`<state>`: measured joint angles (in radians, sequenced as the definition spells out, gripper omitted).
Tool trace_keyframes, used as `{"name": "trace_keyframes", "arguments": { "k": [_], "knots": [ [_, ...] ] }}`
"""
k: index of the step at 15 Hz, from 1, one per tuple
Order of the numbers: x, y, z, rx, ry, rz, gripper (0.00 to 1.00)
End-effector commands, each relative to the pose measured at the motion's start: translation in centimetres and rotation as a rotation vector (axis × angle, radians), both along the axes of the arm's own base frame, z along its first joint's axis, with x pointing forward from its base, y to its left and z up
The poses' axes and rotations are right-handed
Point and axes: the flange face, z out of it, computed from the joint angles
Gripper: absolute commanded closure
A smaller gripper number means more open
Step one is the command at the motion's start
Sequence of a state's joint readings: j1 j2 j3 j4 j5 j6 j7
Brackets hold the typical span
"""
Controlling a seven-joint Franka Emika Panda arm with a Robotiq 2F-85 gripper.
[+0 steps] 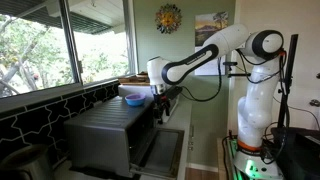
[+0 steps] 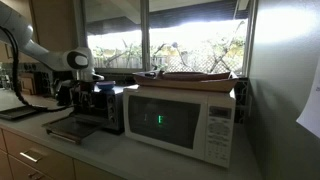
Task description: Remove the purple bowl from the blue bowl, then put the purple bowl on the oven wire tray
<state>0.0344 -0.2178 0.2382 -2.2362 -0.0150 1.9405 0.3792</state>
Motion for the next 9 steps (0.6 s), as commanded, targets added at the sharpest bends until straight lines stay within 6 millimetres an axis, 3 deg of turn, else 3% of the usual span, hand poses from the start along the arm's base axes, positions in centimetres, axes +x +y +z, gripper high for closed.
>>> {"name": "trace_keyframes", "arguments": {
  "k": [1, 4, 7, 9],
  "knots": [
    [0.0, 0.0, 0.0, 0.0, 0.001, 0.0, 0.0],
    [0.0, -0.4, 0.8, 0.009, -0.016, -0.008, 0.0],
    [0.1, -2.1, 3.6, 0.011, -0.06, -0.004, 0.0],
    [-0.3, -3.1, 6.5, 0.014, -0.123, 0.044, 0.0]
  ]
}}
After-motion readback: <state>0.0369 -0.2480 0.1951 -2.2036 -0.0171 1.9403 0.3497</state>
